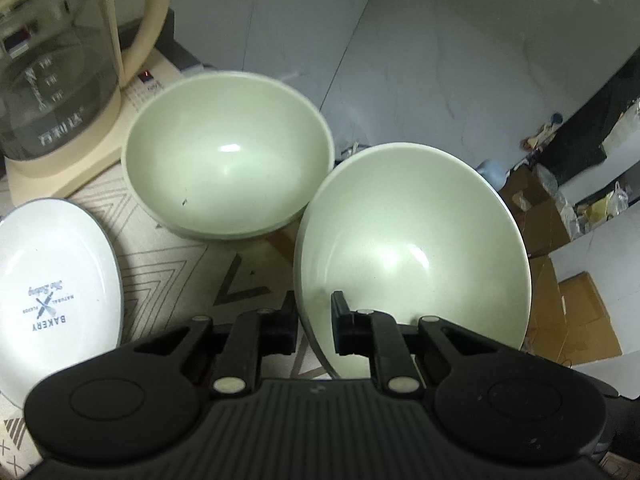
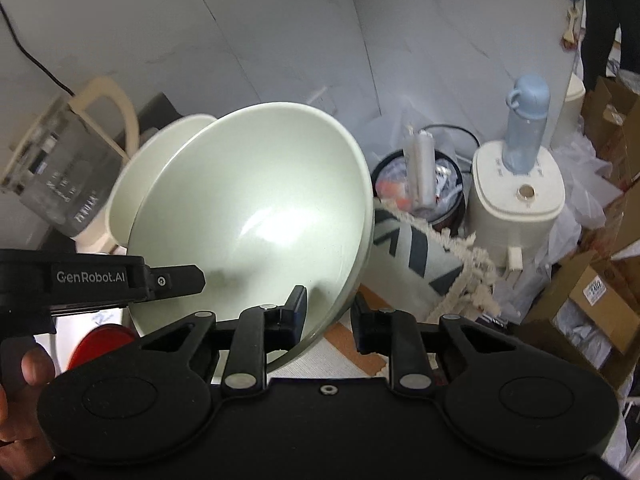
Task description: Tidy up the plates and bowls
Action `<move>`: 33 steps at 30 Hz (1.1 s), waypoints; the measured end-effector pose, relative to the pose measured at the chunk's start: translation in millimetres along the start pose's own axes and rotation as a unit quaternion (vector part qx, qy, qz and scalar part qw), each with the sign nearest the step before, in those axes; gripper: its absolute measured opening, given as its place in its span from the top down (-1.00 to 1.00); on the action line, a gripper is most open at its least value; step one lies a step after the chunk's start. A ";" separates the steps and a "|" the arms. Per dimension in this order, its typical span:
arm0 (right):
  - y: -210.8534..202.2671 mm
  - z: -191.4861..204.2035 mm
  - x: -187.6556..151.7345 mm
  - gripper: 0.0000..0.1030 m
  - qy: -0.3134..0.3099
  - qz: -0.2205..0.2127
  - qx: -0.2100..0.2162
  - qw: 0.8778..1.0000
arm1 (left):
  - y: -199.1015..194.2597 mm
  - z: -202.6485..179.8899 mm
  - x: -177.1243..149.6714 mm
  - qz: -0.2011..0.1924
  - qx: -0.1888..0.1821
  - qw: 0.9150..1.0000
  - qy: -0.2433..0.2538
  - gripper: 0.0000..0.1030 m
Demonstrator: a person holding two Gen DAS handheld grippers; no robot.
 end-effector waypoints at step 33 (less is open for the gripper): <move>-63.2 70.1 -26.5 0.53 -0.154 -0.048 0.105 0.981 | -98.6 40.6 -92.9 -0.105 0.046 0.982 -0.149 0.72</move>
Point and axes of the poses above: each gripper's, at about its wrist camera, not at the fingertips, and y roughly the way its jaws point, z to its left, x to its top, the point moved 8 cm from there along y, roughly the way its jaws point, and after that the axes turned 15 degrees about z, right-handed, at the moved point
